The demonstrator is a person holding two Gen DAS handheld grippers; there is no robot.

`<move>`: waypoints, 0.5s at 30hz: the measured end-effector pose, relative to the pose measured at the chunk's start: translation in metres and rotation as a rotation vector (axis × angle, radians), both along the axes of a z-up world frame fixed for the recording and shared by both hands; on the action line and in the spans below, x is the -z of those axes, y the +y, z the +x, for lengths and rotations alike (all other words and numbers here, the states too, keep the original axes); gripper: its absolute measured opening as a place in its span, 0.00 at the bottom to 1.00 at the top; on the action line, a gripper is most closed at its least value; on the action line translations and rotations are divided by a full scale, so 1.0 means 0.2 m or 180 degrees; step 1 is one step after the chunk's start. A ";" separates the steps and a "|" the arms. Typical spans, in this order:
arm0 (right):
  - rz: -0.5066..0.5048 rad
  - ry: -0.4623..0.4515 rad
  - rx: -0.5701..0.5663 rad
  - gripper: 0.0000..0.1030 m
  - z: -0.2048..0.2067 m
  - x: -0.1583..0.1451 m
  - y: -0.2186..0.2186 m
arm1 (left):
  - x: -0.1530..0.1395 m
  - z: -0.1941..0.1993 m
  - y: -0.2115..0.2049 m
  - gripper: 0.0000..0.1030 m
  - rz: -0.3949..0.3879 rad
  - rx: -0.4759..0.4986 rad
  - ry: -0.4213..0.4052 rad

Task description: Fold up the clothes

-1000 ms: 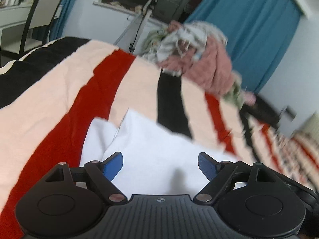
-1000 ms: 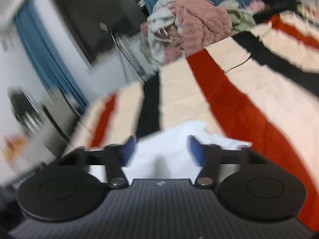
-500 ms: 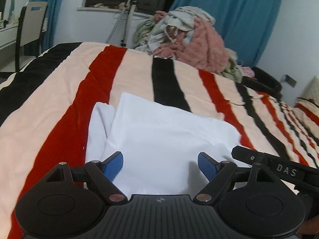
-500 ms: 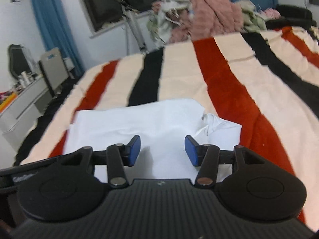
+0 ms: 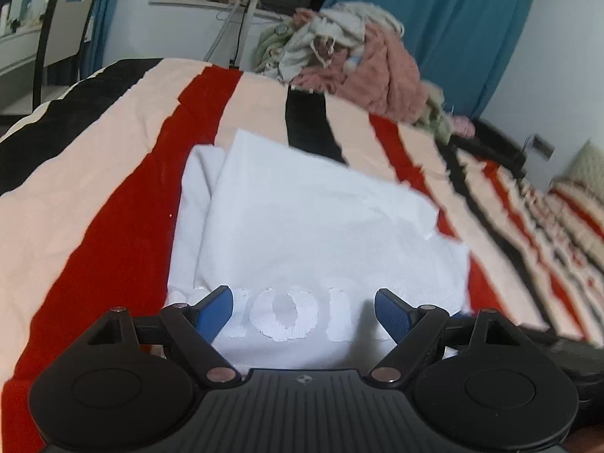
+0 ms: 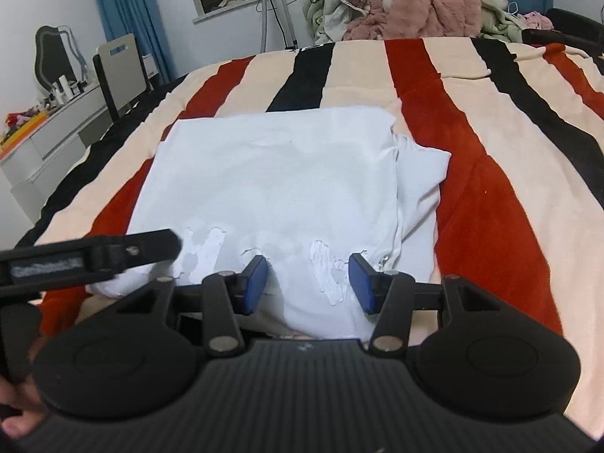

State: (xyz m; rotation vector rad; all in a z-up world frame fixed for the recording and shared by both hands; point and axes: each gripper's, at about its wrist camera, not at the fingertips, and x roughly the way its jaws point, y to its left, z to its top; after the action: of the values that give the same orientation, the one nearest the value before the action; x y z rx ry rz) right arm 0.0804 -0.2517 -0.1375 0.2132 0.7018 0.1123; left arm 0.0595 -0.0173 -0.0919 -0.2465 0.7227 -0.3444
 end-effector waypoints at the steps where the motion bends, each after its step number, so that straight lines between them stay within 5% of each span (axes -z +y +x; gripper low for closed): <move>1: -0.0006 -0.0003 0.0005 0.49 0.00 0.00 0.00 | -0.02 -0.03 0.03 0.81 -0.0171 -0.0001 0.0010; 5: -0.0006 0.0005 0.0028 0.49 -0.01 0.00 0.01 | -0.15 -0.22 0.15 0.86 -0.0692 -0.0163 -0.0312; 7: 0.0002 0.0016 0.0044 0.49 -0.01 -0.01 0.01 | -0.16 -0.28 0.20 0.90 -0.1013 -0.0102 -0.0267; 11: -0.0023 0.0028 0.0067 0.49 0.00 -0.01 0.03 | 0.01 -0.20 0.25 0.89 -0.1620 -0.0053 0.0514; 15: 0.0004 0.0029 0.0092 0.49 0.00 -0.01 0.02 | 0.20 -0.05 0.28 0.82 -0.1822 -0.0457 0.1086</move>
State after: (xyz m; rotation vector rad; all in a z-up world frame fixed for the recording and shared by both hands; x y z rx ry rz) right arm 0.0803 -0.2470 -0.1356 0.2251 0.7077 0.0844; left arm 0.0490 0.0384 -0.1317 -0.9115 0.9252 -0.3710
